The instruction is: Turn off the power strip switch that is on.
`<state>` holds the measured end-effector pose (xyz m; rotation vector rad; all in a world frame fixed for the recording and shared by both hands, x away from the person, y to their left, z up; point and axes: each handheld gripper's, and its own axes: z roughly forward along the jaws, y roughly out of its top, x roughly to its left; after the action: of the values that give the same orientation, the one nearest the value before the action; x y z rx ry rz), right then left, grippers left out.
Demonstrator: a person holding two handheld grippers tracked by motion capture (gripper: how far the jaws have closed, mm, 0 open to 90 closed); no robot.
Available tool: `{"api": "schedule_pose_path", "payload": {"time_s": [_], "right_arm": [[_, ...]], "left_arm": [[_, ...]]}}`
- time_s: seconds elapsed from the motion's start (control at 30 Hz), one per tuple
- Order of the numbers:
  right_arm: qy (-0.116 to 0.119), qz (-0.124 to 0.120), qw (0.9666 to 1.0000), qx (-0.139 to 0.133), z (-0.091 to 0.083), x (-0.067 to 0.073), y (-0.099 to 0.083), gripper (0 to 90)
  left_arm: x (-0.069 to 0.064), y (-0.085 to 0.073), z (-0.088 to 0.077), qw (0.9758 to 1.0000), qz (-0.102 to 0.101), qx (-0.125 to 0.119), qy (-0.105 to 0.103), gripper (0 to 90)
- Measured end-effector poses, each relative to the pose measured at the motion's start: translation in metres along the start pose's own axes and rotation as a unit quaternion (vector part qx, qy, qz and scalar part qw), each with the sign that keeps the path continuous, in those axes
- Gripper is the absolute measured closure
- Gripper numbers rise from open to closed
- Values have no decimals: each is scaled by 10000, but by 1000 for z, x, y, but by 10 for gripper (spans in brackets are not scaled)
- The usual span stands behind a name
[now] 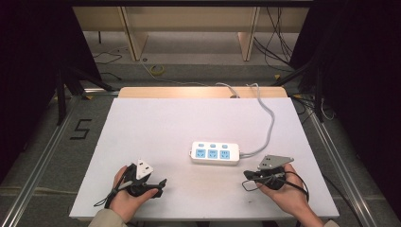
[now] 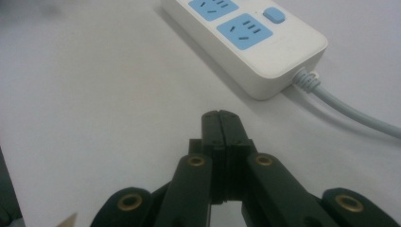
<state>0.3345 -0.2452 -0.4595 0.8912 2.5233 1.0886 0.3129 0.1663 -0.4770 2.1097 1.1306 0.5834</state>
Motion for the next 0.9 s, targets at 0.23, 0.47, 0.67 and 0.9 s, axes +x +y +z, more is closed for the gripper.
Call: {"api": "schedule_pose_path", "payload": {"time_s": [0.23,0.47,0.67,0.9], "right_arm": [[-2,-37,10000,2,2,0,4,900],[-8,-27,10000,41,2,-1,7,900],[3,-56,10000,66,4,-1,11,900],[2,-81,9999,70,7,-1,15,900]], "left_arm": [[1,0,0,10000,15,12,23,166],[2,0,-1,10000,20,24,40,166],[2,0,0,10000,30,26,57,166],[2,-1,0,10000,22,36,66,165]]}}
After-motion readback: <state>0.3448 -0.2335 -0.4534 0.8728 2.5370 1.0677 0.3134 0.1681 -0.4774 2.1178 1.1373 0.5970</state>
